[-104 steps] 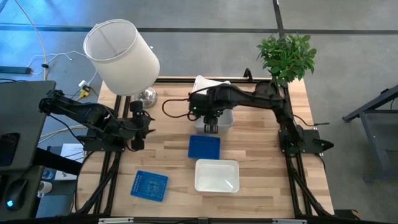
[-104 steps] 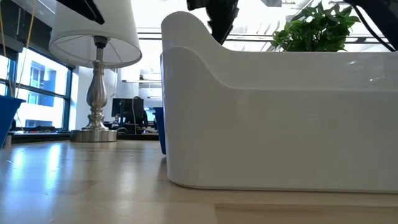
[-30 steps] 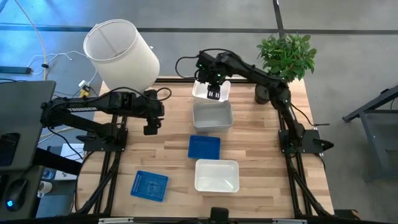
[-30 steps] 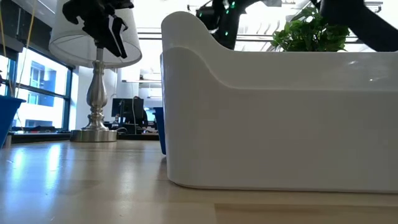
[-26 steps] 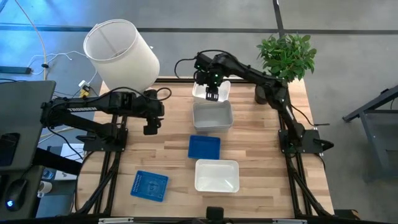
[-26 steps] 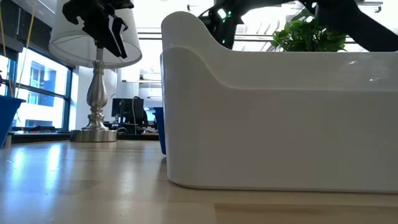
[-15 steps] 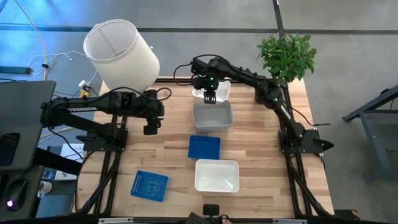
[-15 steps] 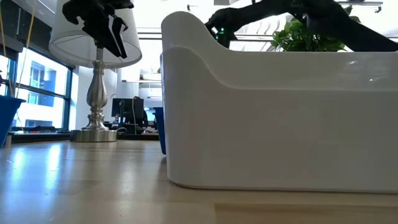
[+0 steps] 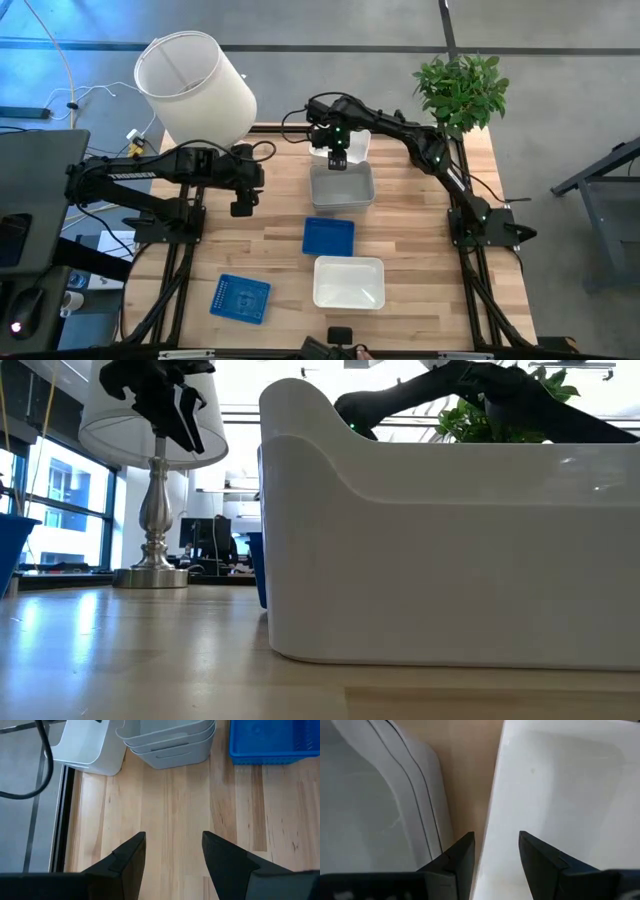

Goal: Stack baskets by color
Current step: Stack the top white bin on the bottom stacked white bin

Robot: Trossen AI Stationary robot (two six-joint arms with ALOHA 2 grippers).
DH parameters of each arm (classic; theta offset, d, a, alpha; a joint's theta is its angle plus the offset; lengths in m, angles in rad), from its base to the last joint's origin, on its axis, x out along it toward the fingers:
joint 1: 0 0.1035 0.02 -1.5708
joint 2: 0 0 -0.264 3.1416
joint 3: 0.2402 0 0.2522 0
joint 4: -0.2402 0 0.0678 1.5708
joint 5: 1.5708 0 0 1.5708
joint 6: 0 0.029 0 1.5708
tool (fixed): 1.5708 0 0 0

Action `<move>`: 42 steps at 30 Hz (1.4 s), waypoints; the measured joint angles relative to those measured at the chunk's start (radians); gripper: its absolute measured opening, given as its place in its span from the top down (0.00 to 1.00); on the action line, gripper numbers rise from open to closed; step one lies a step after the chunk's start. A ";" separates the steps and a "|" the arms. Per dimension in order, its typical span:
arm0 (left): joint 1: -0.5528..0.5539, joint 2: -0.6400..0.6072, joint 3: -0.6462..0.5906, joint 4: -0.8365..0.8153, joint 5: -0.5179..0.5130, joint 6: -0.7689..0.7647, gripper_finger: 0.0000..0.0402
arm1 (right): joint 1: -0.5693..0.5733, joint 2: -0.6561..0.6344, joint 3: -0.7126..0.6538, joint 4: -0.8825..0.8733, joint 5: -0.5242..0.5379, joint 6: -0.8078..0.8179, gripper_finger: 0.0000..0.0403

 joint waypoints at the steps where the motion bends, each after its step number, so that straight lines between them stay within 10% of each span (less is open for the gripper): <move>1: 0.000 0.000 0.000 0.000 0.000 0.000 0.55 | 0.000 -0.001 0.000 -0.001 0.000 -0.001 0.66; 18: 0.000 0.000 0.000 0.003 0.000 0.000 0.55 | -0.001 0.050 0.000 -0.031 0.040 0.005 0.67; 28: 0.001 -0.001 0.000 0.005 -0.002 0.000 0.55 | 0.000 0.063 0.000 -0.040 0.096 -0.017 0.98; 42: 0.002 0.000 0.000 0.005 -0.002 0.004 0.55 | 0.000 0.020 0.000 -0.047 0.108 -0.032 1.00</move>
